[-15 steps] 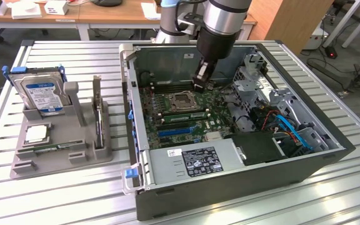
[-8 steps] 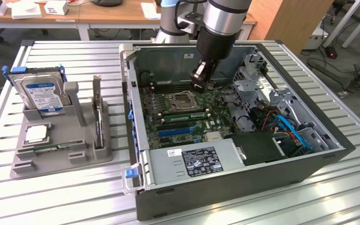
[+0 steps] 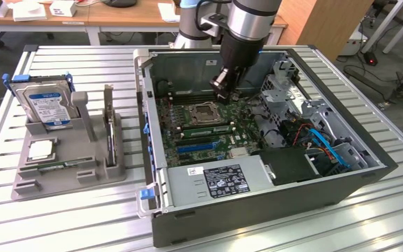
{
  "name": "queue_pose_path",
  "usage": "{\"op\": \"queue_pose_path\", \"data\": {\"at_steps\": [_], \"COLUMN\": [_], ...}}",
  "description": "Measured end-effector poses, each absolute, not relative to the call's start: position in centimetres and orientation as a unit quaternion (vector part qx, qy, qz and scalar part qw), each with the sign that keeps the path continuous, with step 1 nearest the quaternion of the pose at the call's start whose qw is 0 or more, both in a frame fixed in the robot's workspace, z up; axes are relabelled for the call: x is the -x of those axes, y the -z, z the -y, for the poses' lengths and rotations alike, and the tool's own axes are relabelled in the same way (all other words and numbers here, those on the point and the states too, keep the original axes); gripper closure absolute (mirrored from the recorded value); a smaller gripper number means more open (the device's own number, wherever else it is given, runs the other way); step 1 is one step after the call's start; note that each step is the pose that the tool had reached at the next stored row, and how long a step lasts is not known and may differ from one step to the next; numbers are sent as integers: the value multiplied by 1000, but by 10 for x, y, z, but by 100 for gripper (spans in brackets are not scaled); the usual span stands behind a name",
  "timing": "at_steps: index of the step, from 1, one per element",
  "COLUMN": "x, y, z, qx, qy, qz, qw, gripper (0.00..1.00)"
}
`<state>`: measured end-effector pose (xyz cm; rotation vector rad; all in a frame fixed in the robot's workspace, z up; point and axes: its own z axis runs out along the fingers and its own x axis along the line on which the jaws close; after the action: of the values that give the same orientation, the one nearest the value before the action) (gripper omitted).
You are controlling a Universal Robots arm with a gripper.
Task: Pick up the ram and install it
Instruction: 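Press down the ram until it locks into place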
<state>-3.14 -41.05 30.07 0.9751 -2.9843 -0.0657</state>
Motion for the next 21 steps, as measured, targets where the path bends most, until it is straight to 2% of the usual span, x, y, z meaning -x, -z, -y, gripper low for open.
{"op": "queue_pose_path", "data": {"at_steps": [21], "x": [31], "y": [-296], "z": [411], "qx": [-153], "qy": [21], "qz": [988], "qw": [-3], "gripper": [91]}}
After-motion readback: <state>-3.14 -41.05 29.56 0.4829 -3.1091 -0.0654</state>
